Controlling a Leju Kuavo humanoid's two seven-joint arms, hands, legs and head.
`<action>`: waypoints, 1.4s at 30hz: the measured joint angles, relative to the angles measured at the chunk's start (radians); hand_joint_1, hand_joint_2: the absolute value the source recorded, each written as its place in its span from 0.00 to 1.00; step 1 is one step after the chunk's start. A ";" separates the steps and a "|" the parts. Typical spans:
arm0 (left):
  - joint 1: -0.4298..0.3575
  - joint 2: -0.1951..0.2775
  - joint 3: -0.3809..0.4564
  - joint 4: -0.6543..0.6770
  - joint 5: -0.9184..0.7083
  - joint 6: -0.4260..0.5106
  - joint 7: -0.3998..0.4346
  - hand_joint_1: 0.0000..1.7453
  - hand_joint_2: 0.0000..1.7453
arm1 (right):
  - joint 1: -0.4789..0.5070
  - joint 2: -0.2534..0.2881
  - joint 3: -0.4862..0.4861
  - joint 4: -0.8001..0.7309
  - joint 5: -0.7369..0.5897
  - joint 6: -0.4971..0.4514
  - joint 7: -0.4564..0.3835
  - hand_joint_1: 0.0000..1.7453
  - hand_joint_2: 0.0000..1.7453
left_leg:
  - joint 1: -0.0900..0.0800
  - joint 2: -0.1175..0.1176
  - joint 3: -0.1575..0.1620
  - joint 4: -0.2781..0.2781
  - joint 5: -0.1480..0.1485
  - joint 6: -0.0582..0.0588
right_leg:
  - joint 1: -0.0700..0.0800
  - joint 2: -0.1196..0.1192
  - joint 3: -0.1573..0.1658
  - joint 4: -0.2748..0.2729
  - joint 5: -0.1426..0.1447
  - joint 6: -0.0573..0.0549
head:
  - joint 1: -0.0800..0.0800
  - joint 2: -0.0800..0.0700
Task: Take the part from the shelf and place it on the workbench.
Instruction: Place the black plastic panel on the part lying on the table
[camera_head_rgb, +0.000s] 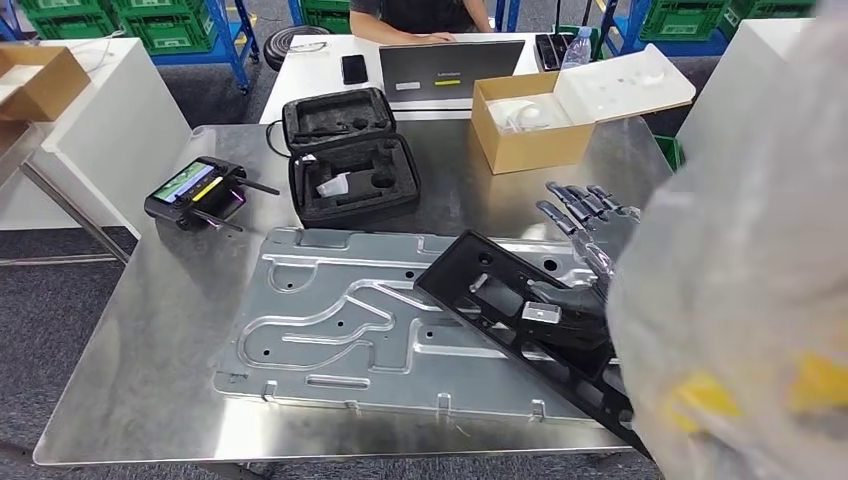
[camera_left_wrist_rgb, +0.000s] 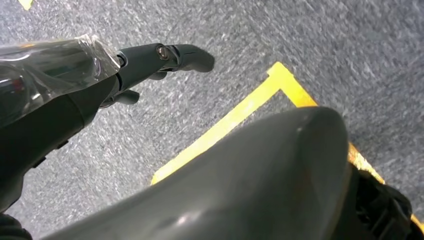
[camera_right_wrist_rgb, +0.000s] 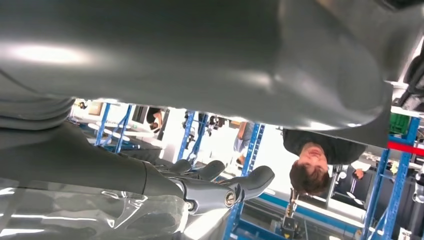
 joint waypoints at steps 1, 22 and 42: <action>0.001 0.000 0.000 0.000 0.001 0.000 0.000 0.00 0.00 | 0.001 0.000 0.000 -0.001 0.000 0.000 0.000 0.00 0.00 | 0.002 0.000 -0.003 0.004 -0.002 -0.005 | 0.000 -0.001 -0.003 0.000 0.004 -0.006 | 0.000 0.000; 0.000 -0.002 0.000 0.000 0.006 0.000 -0.004 0.00 0.00 | 0.041 -0.009 -0.035 -0.027 -0.001 -0.003 0.016 0.00 0.00 | 0.005 0.003 0.034 -0.023 -0.019 0.027 | 0.000 -0.002 -0.165 0.286 -0.116 0.016 | 0.002 0.000; -0.003 -0.003 0.000 0.000 0.008 0.000 -0.004 0.00 0.00 | 0.067 -0.015 -0.076 -0.041 -0.017 -0.008 0.024 0.00 0.00 | 0.008 0.000 0.027 0.092 -0.098 -0.013 | 0.000 -0.007 -0.059 0.007 0.049 -0.021 | -0.001 0.000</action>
